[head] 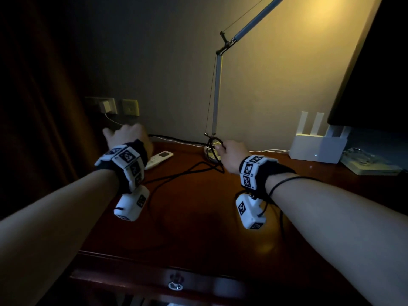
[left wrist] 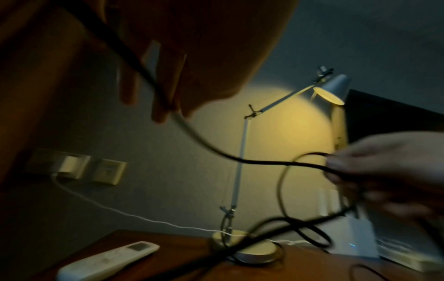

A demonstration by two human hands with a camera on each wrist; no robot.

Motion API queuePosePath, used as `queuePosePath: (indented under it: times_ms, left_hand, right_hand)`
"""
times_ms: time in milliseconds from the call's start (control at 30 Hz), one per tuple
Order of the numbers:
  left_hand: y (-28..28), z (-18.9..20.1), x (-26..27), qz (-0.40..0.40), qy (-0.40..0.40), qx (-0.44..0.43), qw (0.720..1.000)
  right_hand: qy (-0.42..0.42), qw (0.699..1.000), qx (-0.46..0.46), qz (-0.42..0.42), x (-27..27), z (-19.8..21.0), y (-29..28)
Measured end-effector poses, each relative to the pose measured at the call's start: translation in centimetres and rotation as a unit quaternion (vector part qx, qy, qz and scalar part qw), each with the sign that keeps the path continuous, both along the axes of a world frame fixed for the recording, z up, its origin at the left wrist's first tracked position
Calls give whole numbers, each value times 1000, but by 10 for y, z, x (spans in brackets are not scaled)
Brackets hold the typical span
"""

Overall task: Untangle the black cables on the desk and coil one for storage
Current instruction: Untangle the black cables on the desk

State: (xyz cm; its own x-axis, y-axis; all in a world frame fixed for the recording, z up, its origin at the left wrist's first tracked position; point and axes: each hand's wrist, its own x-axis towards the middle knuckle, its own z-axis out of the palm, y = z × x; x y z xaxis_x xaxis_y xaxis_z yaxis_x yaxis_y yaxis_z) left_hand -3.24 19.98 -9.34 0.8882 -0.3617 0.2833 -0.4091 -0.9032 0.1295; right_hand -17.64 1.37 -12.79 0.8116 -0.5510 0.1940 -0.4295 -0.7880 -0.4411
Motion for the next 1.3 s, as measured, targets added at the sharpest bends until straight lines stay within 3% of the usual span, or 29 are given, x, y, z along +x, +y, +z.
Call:
queuePosePath:
  times_ms: [167, 333, 433, 567, 767, 900, 1000, 1067, 1167, 1300]
  left_hand:
    - [-56, -14, -39, -240, 43, 42, 969]
    - [-59, -8, -38, -254, 43, 89, 962]
    - [-42, -9, -26, -288, 88, 100, 948]
    - [-43, -17, -36, -340, 81, 39, 936]
    - [-58, -12, -36, -256, 67, 104, 959]
    - [-37, -1, -17, -107, 69, -27, 991]
    - [-12, 8, -2, 15, 34, -114, 993]
    - [-3, 10, 3, 54, 29, -132, 989]
    - [-5, 8, -3, 14, 42, -67, 997]
    - [-36, -5, -30, -194, 3, 59, 979]
  right_hand:
    - [-29, 998, 12, 48, 14, 1, 17]
    - [-19, 1000, -13, 8, 7, -6, 7]
    - [-13, 999, -25, -19, 2, -10, 1]
    - [-46, 998, 0, 47, 14, -9, 17]
    - [-76, 994, 8, 80, 15, -6, 24]
    - [-74, 997, 27, 27, 9, -7, 10]
    - [-59, 996, 59, -1, 2, -10, -5]
    - [-53, 994, 98, -3, 0, -11, -8]
    - [-63, 991, 114, 7, 4, -13, -3]
    - [-61, 995, 70, 32, 19, -10, 12]
